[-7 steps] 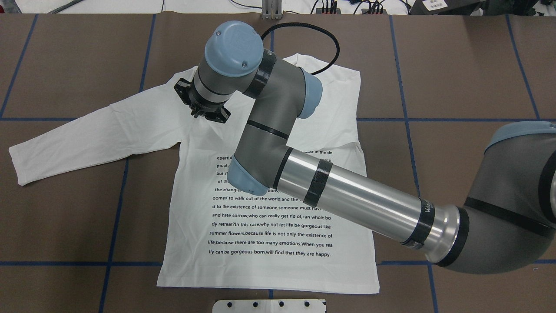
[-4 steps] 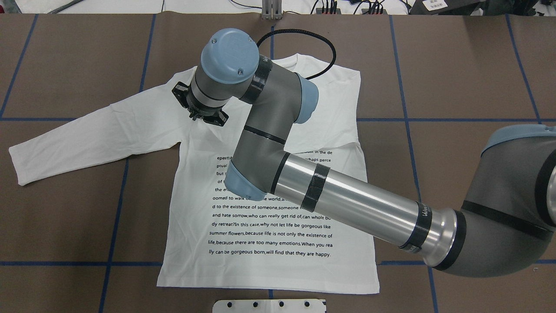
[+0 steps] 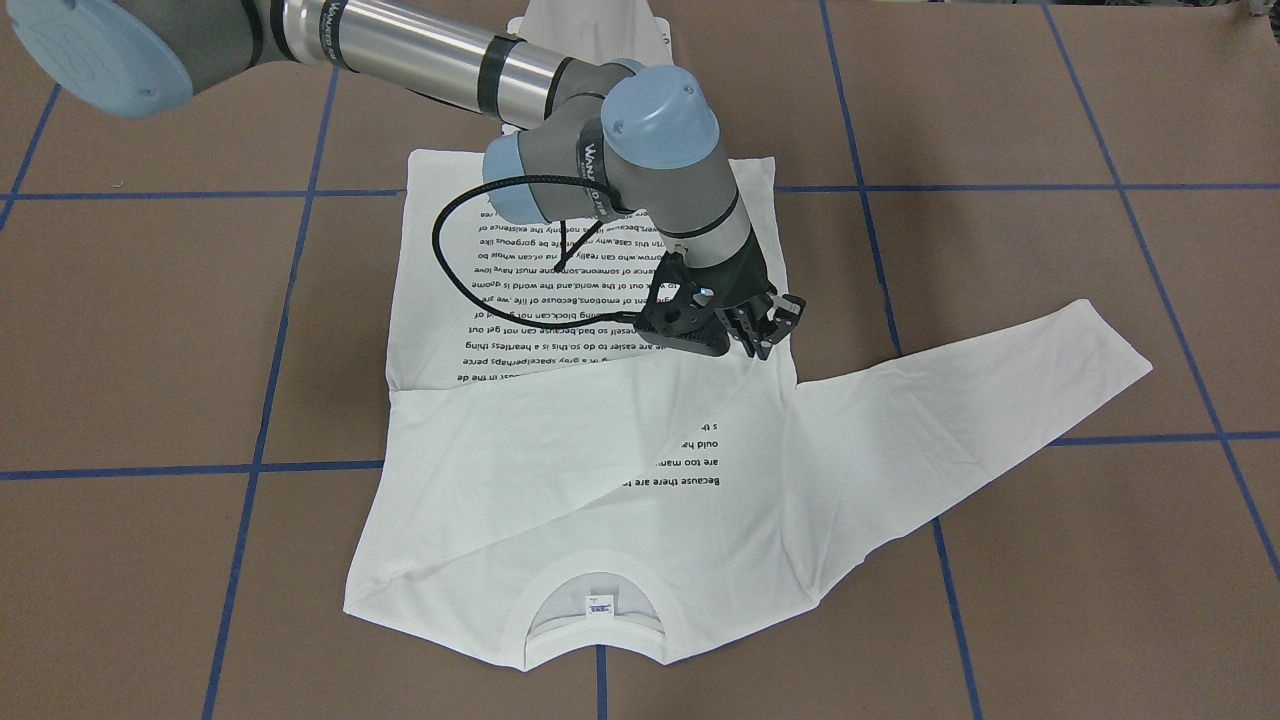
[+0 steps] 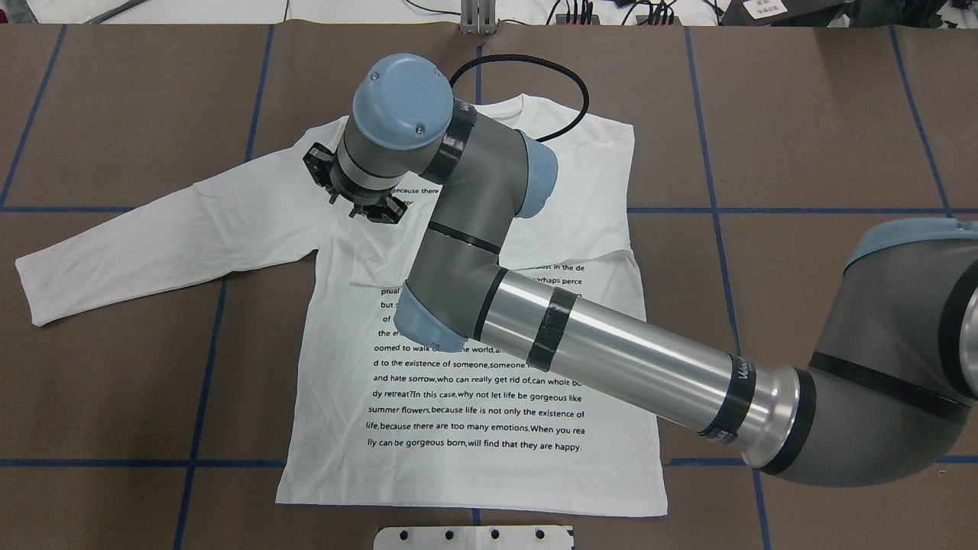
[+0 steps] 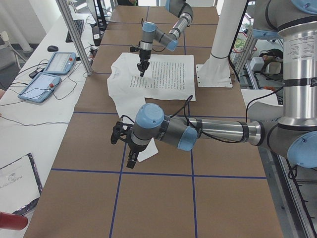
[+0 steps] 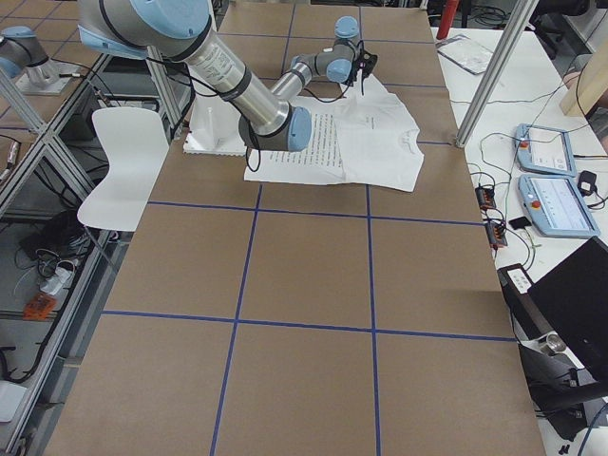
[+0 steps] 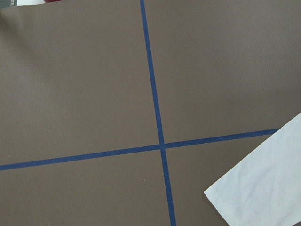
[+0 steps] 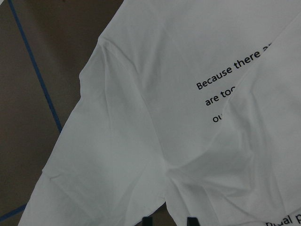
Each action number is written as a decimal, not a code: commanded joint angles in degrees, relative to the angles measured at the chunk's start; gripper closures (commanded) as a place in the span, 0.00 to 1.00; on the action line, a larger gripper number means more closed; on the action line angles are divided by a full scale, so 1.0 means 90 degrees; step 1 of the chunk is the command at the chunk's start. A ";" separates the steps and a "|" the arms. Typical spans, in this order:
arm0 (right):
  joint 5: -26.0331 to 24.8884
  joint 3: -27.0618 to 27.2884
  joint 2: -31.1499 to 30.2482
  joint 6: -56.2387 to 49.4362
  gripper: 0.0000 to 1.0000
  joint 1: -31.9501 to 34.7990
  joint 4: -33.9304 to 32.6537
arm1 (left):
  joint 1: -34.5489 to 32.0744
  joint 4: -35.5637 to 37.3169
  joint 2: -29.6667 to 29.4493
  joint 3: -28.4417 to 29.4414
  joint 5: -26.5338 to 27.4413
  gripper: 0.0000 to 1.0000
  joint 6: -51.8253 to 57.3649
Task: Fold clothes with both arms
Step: 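Fold the held sleeve with the right gripper across the shirt body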
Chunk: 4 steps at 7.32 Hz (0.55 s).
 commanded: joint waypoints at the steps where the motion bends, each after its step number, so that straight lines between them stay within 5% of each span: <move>1: -0.0009 -0.0160 0.0143 0.0062 0.10 -0.0001 0.0017 | 0.0000 0.0000 0.0000 -0.0008 -0.0008 0.00 0.0000; 4: 0.0001 -0.0121 0.0134 0.0451 0.05 0.0145 0.0018 | 0.0368 -0.0097 -0.0077 0.0030 -0.0027 0.00 -0.0116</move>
